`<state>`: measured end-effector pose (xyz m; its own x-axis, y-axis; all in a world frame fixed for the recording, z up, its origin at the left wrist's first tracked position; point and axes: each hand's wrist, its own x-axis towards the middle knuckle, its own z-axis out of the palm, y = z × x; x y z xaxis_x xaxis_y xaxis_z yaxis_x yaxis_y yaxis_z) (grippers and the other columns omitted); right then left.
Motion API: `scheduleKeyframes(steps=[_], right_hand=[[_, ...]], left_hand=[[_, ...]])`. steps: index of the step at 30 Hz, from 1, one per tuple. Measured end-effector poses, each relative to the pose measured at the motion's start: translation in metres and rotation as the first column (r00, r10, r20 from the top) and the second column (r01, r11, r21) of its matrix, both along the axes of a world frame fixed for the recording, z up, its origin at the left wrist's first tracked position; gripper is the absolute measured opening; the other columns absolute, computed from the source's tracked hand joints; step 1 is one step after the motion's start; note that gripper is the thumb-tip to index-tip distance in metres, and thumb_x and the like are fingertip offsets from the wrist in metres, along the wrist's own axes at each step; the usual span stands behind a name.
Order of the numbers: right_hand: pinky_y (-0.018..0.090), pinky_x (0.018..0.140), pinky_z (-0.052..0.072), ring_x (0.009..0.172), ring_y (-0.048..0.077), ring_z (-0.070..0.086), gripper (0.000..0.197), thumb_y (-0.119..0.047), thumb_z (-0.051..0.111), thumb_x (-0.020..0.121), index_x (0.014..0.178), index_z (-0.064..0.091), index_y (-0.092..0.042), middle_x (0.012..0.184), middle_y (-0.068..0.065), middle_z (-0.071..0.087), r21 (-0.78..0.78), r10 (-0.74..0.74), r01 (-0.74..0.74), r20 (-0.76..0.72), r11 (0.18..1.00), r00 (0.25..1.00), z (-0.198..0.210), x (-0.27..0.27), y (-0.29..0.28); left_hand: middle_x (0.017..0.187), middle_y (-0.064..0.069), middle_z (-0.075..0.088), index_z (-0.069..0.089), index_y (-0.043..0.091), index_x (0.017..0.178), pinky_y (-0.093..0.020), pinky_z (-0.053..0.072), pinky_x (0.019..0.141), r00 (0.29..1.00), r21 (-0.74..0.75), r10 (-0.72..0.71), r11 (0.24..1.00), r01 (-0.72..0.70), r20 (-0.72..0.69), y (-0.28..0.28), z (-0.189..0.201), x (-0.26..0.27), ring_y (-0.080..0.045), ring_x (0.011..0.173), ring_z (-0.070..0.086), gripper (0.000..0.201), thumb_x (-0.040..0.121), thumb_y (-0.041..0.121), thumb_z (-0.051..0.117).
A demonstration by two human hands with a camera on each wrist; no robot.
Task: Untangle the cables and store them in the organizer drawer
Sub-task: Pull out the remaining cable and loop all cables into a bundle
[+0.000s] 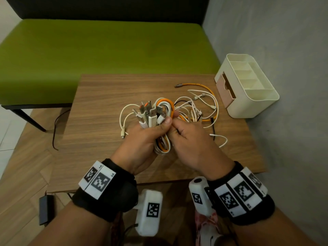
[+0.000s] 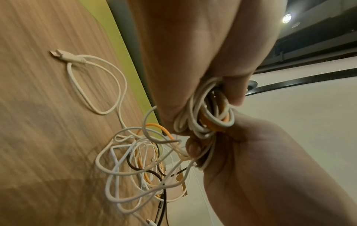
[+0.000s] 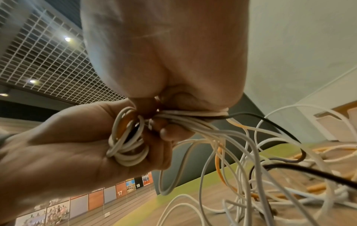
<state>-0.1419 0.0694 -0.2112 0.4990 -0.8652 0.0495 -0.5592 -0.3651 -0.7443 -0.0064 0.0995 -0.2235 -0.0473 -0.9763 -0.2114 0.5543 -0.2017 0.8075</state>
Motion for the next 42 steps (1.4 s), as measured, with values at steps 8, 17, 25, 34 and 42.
scheduleKeyframes(steps=[8,17,25,34,42], right_hand=[[0.039,0.106,0.033,0.111,0.006,0.051,0.032,-0.030,0.040,0.101,0.130,0.054,-0.028,0.120,-0.011,0.060,0.011,0.167,-0.167,-0.091,0.986,0.982,0.011,0.003,0.002],[0.057,0.116,0.001,0.137,0.010,0.031,0.045,-0.043,0.049,0.095,0.140,0.040,-0.041,0.141,-0.018,0.047,-0.169,-0.206,0.138,-0.507,0.976,0.837,-0.016,-0.012,-0.027],[0.058,0.117,0.006,0.149,0.018,-0.004,0.100,-0.060,0.069,0.078,0.152,0.004,-0.043,0.161,-0.014,-0.006,-0.008,-0.116,0.136,-0.573,0.991,0.811,-0.016,-0.027,-0.035],[0.041,0.110,0.028,0.115,-0.011,0.040,0.064,-0.035,0.071,0.073,0.129,0.041,-0.045,0.114,-0.032,0.050,-0.069,0.163,-0.165,-0.037,0.984,0.986,0.005,-0.004,-0.007],[0.035,0.080,0.027,0.070,0.012,0.047,0.031,-0.031,0.066,0.089,0.076,0.038,-0.029,0.064,-0.018,0.040,-0.319,-0.112,0.049,-0.182,0.947,0.977,-0.021,-0.015,-0.034]], left_hand=[[0.107,-0.015,0.069,0.065,-0.004,0.109,-0.041,0.054,0.084,0.972,-0.128,0.176,0.979,-0.157,0.156,-0.006,0.001,0.004,-0.027,0.100,0.066,0.031,0.085,0.015,0.068],[0.066,0.001,0.055,0.053,0.013,0.082,-0.034,0.056,0.080,0.934,-0.149,0.205,0.955,-0.256,-0.294,-0.008,0.026,0.016,-0.019,0.083,0.068,0.018,0.089,0.028,0.048],[0.053,0.009,0.041,0.051,0.015,0.082,-0.026,0.053,0.069,0.921,-0.104,0.222,0.958,-0.267,-0.319,-0.008,0.024,0.026,-0.008,0.055,0.048,0.020,0.091,0.032,0.047],[0.053,0.006,0.041,0.051,0.009,0.083,-0.024,0.048,0.058,0.942,-0.123,0.171,0.969,-0.213,-0.288,-0.003,0.019,0.007,-0.006,0.049,0.045,0.020,0.090,0.028,0.050],[0.048,0.010,0.035,0.051,0.011,0.080,-0.018,0.039,0.048,0.925,-0.077,0.125,0.984,-0.162,-0.358,-0.003,0.025,0.012,0.000,0.039,0.035,0.024,0.090,0.032,0.048]])
